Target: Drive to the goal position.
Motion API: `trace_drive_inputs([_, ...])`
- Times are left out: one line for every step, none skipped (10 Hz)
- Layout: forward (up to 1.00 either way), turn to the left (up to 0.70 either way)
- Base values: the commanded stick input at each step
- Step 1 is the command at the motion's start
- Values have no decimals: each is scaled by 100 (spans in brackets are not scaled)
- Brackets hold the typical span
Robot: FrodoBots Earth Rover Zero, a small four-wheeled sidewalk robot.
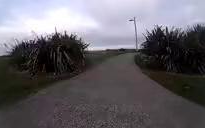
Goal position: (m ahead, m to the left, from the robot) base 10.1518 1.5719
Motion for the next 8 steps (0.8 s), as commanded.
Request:
trace_drive_inputs([85,0])
trace_drive_inputs([85,0])
trace_drive_inputs([85,-13])
trace_drive_inputs([85,-29])
trace_drive_inputs([85,-24])
trace_drive_inputs([85,-9])
trace_drive_inputs([85,-27])
trace_drive_inputs([85,-12])
